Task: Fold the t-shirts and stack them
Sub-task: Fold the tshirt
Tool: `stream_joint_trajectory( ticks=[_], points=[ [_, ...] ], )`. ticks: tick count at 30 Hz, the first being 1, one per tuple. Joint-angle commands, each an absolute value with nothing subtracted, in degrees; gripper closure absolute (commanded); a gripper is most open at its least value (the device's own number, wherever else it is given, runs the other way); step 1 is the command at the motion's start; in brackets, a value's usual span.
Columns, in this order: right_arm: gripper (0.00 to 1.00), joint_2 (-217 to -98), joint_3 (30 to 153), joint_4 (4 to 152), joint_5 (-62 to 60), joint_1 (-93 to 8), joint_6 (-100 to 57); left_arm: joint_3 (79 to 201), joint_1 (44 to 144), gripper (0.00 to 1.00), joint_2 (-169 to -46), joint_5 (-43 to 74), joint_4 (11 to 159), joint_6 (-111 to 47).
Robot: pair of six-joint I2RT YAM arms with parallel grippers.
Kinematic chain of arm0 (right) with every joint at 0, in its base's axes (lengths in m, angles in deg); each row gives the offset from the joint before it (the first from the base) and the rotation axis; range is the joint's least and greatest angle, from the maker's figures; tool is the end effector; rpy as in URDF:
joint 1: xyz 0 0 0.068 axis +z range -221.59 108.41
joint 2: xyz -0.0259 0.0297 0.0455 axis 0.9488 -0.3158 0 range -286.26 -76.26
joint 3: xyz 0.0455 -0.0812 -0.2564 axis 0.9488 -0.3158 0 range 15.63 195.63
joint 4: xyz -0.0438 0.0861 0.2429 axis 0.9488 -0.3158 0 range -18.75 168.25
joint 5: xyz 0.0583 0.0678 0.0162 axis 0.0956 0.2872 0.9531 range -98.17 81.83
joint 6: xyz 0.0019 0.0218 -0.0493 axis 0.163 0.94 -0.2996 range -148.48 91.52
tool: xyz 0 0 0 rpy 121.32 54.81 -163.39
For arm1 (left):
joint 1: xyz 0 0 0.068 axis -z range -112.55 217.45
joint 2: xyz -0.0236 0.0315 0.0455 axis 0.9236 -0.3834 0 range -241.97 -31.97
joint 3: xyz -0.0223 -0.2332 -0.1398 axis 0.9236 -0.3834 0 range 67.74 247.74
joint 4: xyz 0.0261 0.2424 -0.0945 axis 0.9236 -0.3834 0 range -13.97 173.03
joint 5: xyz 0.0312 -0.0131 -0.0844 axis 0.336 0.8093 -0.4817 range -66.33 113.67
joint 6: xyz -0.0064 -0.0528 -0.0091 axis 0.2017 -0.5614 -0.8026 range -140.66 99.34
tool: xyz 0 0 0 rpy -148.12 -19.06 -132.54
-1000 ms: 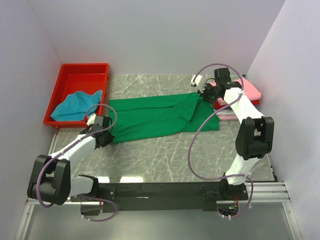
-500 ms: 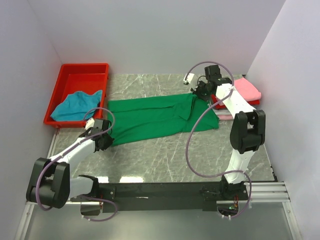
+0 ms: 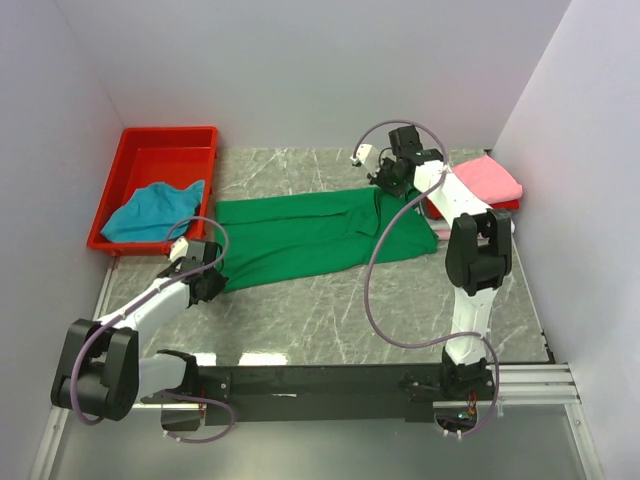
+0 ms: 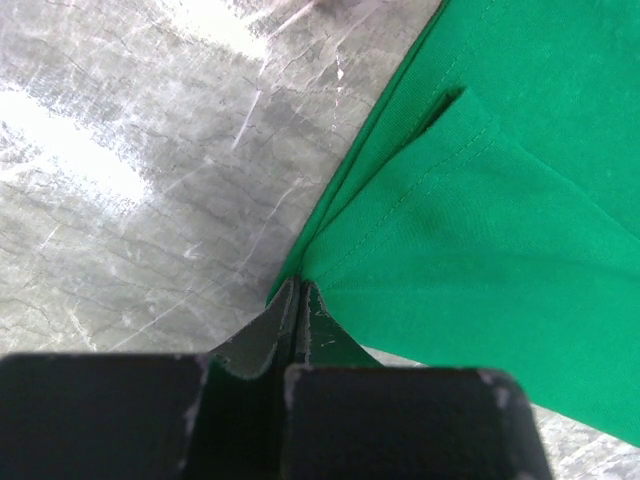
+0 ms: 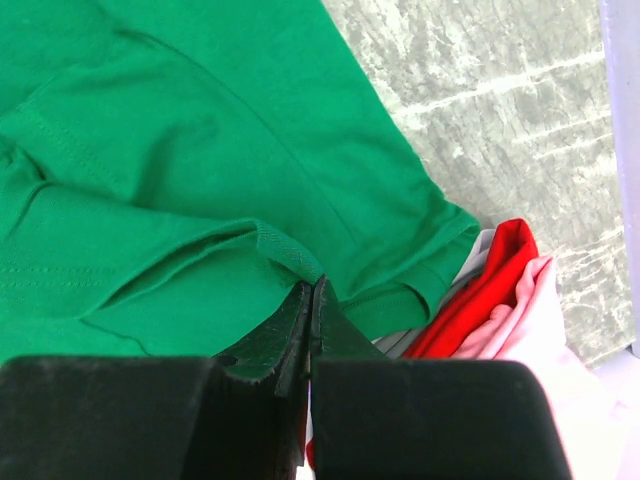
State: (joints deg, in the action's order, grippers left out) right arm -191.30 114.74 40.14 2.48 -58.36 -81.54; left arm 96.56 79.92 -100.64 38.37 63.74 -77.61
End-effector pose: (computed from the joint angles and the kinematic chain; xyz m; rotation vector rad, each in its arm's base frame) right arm 0.4342 0.1089 0.2549 -1.4249 2.0439 -0.0569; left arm 0.2034 -0.0356 0.1554 -1.0509 2.3297 -0.1306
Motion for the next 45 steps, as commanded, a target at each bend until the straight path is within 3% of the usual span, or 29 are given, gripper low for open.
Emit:
stream_joint_trajectory(
  ticks=[1,29,31,32,33,34,36,39,41,45],
  points=[
    [1.00,-192.36,118.37,40.45,0.44,-57.88,-80.08,95.25,80.02,1.00,-99.91,39.23,62.46,-78.49],
    [0.99,-204.74,126.81,46.95,-8.08,-55.33,-74.37,94.64,80.02,1.00,-97.37,40.72,60.53,-80.60],
    [0.90,-205.63,127.51,47.40,-9.91,-55.25,-73.57,94.73,80.02,1.00,-96.93,40.29,60.53,-80.52],
    [0.81,-205.72,127.86,47.66,-10.71,-55.33,-72.18,94.81,80.02,1.00,-96.40,40.29,60.27,-80.60],
    [0.62,-205.72,128.65,47.66,-10.90,-55.25,-71.38,94.73,80.02,0.99,-96.05,39.68,60.27,-80.43],
    [0.55,-204.76,128.83,47.40,-10.55,-55.33,-70.68,94.73,80.02,0.99,-95.52,39.24,60.44,-80.25],
    [0.43,-202.48,127.17,48.10,-9.59,-56.03,-69.53,94.73,80.02,0.79,-92.98,38.53,60.70,-80.25],
    [0.40,-196.77,125.06,47.84,-5.81,-56.82,-68.56,95.34,80.02,0.54,-87.80,37.21,60.88,-79.99],
    [0.39,-193.34,124.79,42.61,2.57,-57.61,-69.43,95.87,80.02,0.48,-83.42,36.07,60.88,-79.12],
    [0.39,-190.69,122.95,29.40,17.73,-57.97,-77.77,96.31,80.02,0.45,-76.55,32.64,62.46,-76.31]
  ],
)
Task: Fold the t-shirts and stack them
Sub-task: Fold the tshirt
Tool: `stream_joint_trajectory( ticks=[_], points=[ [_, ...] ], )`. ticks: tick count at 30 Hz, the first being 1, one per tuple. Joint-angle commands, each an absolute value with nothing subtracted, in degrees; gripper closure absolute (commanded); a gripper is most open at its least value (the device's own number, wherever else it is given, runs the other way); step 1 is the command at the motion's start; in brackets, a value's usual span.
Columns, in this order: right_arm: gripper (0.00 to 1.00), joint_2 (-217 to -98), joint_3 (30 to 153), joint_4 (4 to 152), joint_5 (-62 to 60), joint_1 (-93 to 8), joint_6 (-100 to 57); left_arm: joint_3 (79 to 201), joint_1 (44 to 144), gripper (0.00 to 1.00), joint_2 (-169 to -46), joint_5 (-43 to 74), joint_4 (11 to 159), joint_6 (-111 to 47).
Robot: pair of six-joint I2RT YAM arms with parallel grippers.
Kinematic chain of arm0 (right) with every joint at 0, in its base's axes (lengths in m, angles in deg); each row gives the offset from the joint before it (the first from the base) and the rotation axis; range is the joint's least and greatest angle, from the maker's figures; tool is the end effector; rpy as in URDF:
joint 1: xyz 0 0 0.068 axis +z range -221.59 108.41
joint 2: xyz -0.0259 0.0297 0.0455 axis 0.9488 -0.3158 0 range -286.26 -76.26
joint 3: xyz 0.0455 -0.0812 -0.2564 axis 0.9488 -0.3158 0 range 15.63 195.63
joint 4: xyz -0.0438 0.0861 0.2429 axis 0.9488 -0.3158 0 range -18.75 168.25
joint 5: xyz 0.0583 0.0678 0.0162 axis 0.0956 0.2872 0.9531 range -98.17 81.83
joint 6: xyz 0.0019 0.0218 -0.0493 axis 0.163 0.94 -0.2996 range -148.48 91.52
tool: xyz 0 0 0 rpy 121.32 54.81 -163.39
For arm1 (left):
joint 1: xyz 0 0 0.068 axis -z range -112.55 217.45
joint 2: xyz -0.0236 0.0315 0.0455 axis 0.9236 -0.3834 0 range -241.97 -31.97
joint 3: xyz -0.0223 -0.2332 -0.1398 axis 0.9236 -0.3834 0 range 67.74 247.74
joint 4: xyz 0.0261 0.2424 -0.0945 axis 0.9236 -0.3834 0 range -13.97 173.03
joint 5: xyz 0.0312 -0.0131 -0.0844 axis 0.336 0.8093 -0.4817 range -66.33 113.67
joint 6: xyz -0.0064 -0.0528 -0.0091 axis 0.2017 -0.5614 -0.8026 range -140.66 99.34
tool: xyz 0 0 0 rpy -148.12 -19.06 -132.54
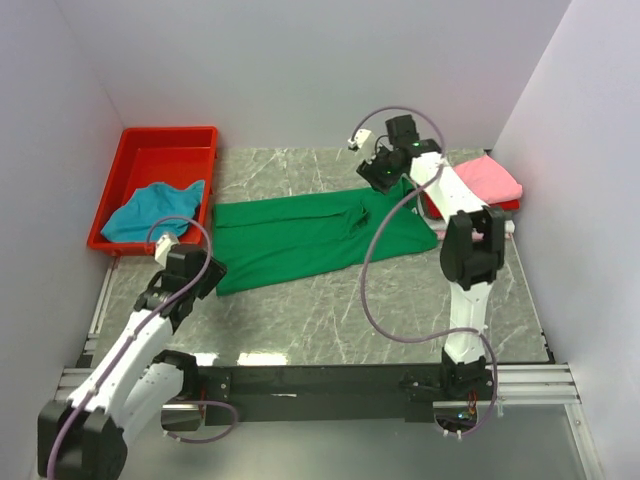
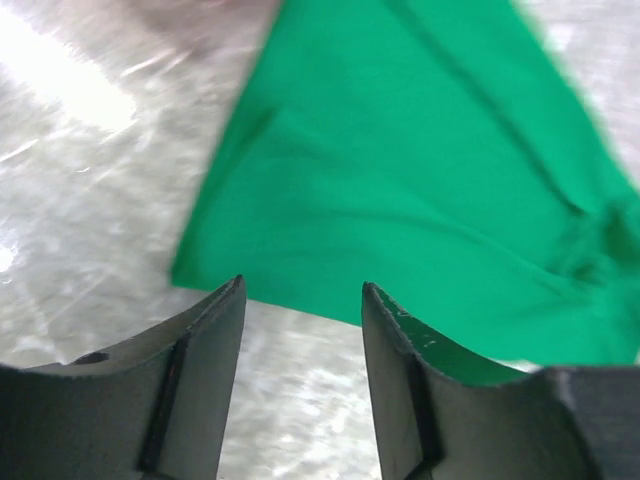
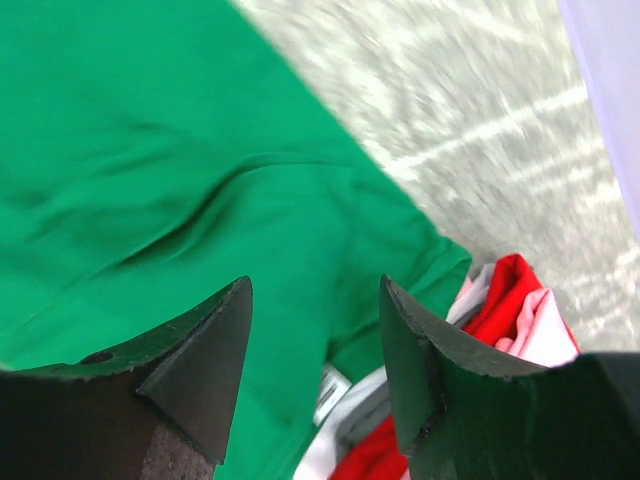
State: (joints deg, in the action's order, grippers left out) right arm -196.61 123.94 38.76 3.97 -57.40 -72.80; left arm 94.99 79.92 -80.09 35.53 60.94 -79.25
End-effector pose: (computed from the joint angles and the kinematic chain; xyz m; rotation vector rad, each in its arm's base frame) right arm 0.4568 0.1232 0.2637 -1.2721 2.0854 0.0295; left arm 0.1713 -0.0303 0.2046 -1.0100 2.1034 -0.3925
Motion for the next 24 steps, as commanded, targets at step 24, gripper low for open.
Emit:
stream_joint_trajectory(
  ticks=[24],
  points=[
    [0.53,-203.52,127.86,24.55,12.66,-52.61,-79.46,98.07,80.02,0.44,-64.76,25.78,58.42,-70.76]
  ],
)
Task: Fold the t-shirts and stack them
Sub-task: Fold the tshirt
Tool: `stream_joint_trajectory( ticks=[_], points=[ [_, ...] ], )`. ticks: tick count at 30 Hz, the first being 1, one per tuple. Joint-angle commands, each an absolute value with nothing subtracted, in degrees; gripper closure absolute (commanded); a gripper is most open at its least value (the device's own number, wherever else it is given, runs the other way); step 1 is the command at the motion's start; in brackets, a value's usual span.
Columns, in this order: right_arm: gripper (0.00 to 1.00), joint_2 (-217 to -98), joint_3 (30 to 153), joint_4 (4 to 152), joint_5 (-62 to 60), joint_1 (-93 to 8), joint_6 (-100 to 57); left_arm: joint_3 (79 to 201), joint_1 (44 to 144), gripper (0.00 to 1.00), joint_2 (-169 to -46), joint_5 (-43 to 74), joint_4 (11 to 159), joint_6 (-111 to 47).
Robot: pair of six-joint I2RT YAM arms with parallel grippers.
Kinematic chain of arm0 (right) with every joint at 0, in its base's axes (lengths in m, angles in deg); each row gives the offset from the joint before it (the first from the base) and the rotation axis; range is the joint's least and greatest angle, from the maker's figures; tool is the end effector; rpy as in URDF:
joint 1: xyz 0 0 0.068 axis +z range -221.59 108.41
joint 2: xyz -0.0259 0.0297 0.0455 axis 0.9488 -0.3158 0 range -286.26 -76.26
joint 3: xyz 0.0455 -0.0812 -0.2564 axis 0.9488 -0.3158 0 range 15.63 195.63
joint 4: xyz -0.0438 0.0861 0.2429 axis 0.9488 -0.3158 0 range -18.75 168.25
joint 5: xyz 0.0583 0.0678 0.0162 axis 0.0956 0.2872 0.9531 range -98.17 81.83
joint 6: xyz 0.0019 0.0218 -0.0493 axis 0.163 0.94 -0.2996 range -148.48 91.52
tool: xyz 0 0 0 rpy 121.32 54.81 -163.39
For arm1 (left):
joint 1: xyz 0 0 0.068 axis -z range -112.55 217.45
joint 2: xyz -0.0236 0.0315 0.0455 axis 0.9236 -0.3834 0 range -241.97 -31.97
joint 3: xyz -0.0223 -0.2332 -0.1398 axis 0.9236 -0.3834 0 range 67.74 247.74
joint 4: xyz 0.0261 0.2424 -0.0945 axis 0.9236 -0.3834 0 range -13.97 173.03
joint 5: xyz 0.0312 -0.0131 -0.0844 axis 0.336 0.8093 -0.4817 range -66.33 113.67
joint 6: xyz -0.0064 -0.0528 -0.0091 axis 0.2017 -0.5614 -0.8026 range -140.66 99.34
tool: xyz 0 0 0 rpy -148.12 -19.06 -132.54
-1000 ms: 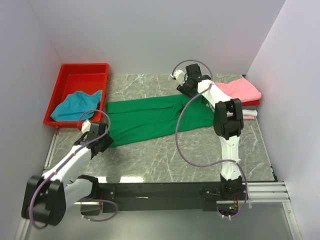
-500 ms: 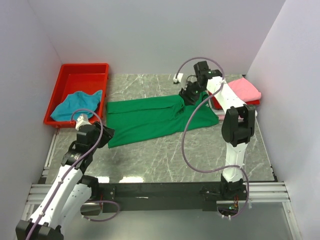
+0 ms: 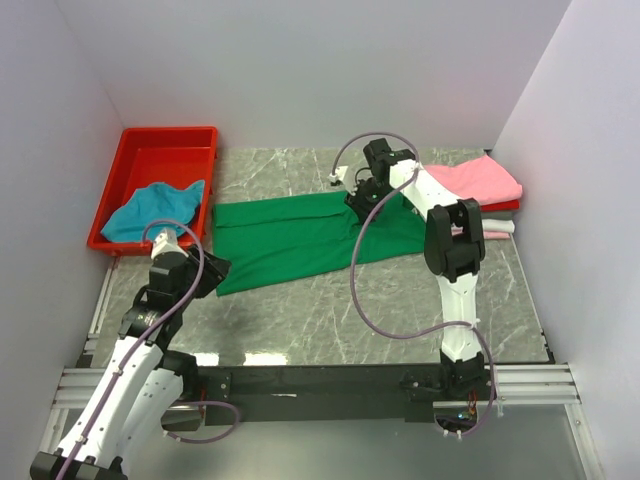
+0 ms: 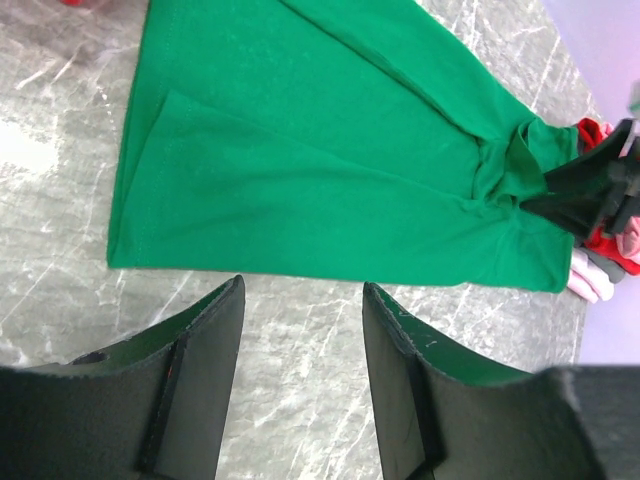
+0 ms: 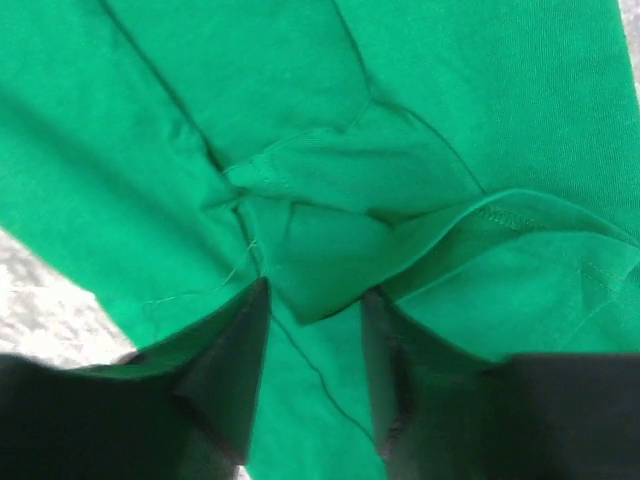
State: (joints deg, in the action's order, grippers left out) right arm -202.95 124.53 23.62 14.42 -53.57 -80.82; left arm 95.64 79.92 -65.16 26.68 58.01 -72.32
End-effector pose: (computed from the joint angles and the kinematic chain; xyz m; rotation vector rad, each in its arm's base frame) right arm 0.4346 0.1558 0.2056 -1.6290 2.1656 0.3936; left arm 0.1403 -0.0291 0.2399 -0.7550 2.0237 -0.6097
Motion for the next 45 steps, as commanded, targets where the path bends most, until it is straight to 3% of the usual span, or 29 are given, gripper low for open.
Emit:
stream_joint_trajectory(
  ticks=[1,4,5,11,12,13,19,23,25,26,27,29,31,33,34,37,45],
  points=[
    [0.64,-203.78,128.21,24.46,12.66,-52.35,-79.28,97.98,80.02,0.44,-64.84,25.44,58.59,-70.85],
    [0.92,-203.87,129.62,24.72,13.10,-51.56,-78.67,97.63,80.02,0.45,-64.85,25.26,58.86,-70.94],
    [0.96,-203.87,130.06,25.07,13.01,-51.29,-78.49,97.63,80.02,0.45,-64.76,25.26,58.86,-70.94],
    [0.98,-205.01,132.43,28.76,8.71,-47.43,-77.44,97.80,80.02,0.45,-65.20,24.91,59.03,-70.67],
    [0.94,-205.97,132.78,29.55,7.92,-46.90,-77.09,97.80,80.02,0.45,-65.63,24.82,59.12,-70.67],
    [0.81,-206.59,133.22,31.38,5.39,-46.29,-75.61,97.80,80.02,0.45,-65.81,24.73,59.21,-70.67],
    [0.33,-204.59,129.90,48.94,-10.35,-43.21,-64.00,98.07,80.02,0.44,-67.74,22.80,60.96,-69.09],
    [0.32,-198.26,125.59,49.17,-11.09,-44.96,-61.88,98.86,80.02,0.45,-70.55,20.69,62.20,-67.34],
    [0.32,-192.38,122.35,42.88,1.09,-47.24,-64.76,98.86,80.11,0.46,-71.00,20.42,62.11,-67.33],
    [0.32,-188.44,121.28,38.83,16.20,-47.86,-68.52,98.94,80.11,0.47,-70.65,20.94,61.76,-67.33],
    [0.32,-186.66,120.05,33.65,21.83,-48.04,-80.31,99.21,80.11,0.47,-69.08,21.47,61.50,-67.33],
    [0.33,-183.32,113.04,22.11,30.29,-46.29,-90.92,101.30,80.11,0.47,-66.35,23.40,60.45,-66.37],
    [0.34,-179.19,102.88,24.25,33.66,-39.91,-96.95,103.59,80.11,0.45,-61.87,27.09,58.25,-65.23],
    [0.34,-176.29,95.99,35.56,28.43,-33.13,-86.14,107.63,80.02,0.39,-58.10,32.09,55.80,-64.17],
    [0.33,-175.84,91.00,48.93,20.21,-29.79,-82.40,108.95,80.02,0.35,-57.03,33.24,55.09,-63.82],
    [0.31,-178.37,88.93,66.31,4.30,-17.57,-73.60,113.79,80.02,0.32,-54.39,35.89,51.49,-62.41],
    [0.31,-194.72,99.46,77.71,-15.01,-4.37,-68.12,116.70,80.02,0.31,-49.21,34.57,47.08,-60.65]
  ],
)
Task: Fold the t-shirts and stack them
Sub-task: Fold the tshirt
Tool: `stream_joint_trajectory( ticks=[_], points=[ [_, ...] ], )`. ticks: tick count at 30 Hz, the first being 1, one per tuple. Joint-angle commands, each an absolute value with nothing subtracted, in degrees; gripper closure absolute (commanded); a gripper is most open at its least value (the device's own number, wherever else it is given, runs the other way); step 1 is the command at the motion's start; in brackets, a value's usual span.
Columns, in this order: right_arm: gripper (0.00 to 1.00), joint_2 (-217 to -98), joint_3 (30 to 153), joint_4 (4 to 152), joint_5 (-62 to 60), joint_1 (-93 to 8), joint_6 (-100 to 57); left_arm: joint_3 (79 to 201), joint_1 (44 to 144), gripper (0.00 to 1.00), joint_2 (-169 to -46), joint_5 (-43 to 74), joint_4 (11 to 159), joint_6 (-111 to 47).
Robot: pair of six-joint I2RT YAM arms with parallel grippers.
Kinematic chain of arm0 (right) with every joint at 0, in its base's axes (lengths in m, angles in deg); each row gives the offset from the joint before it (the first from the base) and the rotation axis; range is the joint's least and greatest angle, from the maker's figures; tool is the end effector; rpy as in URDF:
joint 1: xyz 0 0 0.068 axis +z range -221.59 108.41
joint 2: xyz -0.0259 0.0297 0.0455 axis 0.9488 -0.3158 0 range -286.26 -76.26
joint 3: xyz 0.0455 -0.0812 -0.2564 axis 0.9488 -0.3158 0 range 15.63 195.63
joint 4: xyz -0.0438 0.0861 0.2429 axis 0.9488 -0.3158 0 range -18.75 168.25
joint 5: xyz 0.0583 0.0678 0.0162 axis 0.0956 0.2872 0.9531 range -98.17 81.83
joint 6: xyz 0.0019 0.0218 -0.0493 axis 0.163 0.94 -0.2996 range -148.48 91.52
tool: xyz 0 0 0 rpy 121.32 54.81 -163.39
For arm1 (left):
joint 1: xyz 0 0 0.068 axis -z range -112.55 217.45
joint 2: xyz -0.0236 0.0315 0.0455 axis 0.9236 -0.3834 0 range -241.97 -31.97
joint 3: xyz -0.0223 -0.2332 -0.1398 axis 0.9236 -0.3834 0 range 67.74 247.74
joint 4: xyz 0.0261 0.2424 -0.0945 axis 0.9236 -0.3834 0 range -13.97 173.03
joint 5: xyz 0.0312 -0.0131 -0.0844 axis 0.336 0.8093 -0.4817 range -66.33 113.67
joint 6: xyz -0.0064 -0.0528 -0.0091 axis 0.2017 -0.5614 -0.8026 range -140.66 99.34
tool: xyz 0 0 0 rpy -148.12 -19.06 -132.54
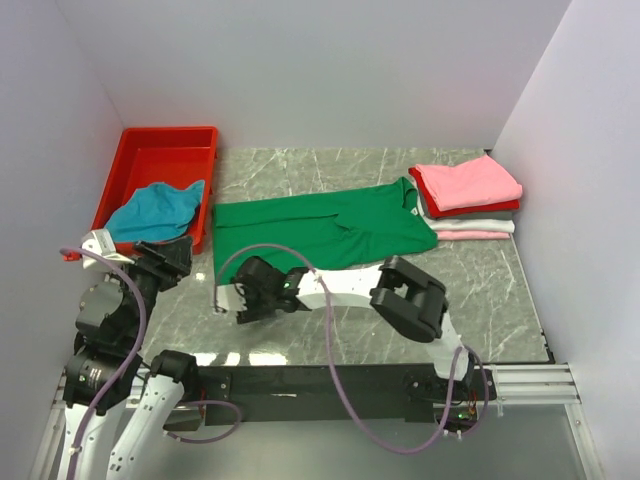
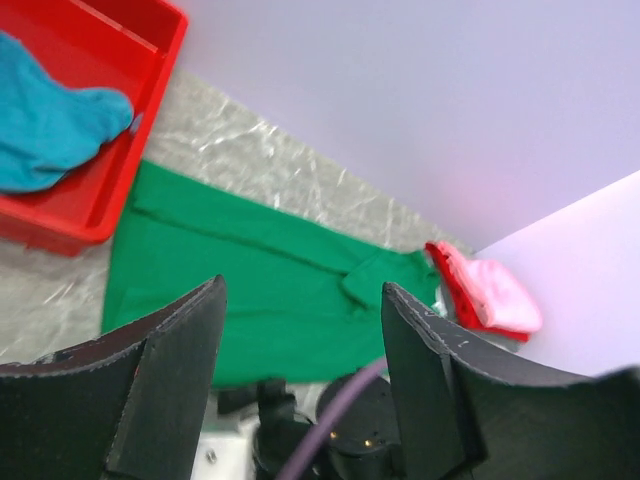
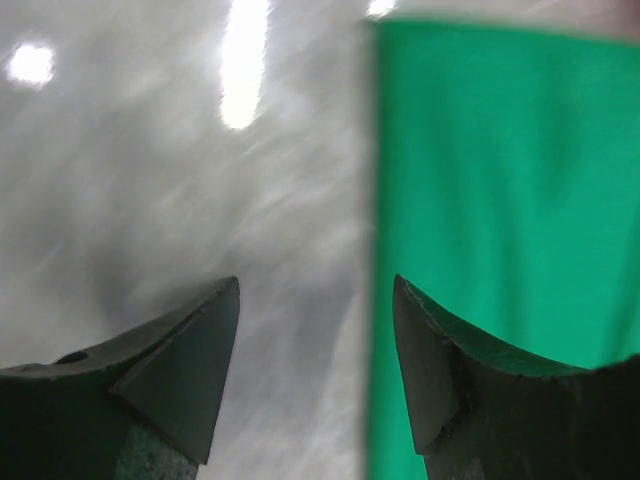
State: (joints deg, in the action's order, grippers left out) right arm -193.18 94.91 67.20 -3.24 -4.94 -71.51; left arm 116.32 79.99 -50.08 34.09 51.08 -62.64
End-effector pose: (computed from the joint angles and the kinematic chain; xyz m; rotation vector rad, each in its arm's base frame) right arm 0.1725 0.4073 0.1646 -2.0154 1.3710 0.2909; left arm 0.0589 -0.0065 0.3687 -0.5514 1.5319 -0.5923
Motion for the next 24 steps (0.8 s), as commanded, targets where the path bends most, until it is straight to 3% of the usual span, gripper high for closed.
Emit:
stream_joint_trajectory(
  ticks=[1,8,11,12,14,17,20,24],
  points=[
    [0.31,-196.21,101.56,78.16,-16.60,-3.84,-68.12,116.61,80.02,0.31,-48.94,33.96,46.99,-60.57],
    [0.40,-203.61,103.17,81.23,-23.12,-3.92,-68.74,115.82,80.11,0.31,-47.27,31.15,46.73,-60.74],
    [0.51,-203.61,101.59,81.06,-21.45,-4.01,-68.21,115.56,80.11,0.31,-47.18,30.71,47.17,-60.57],
    [0.61,-203.44,101.15,80.45,-19.97,-3.92,-67.95,115.56,80.11,0.31,-47.18,30.53,47.34,-60.65],
    [0.68,-202.56,100.71,80.01,-18.11,-4.01,-67.25,115.12,80.02,0.31,-47.18,30.44,47.61,-60.65],
    [0.93,-200.02,99.22,78.86,-13.02,-4.01,-65.75,115.03,80.11,0.31,-47.53,30.09,48.05,-60.39],
    [1.00,-196.60,97.28,77.02,-5.93,-4.01,-65.05,115.03,80.02,0.31,-48.32,29.83,48.84,-60.04],
    [1.00,-190.96,92.90,71.68,3.41,-3.40,-65.57,115.29,80.11,0.31,-50.43,28.51,51.03,-58.90]
  ],
)
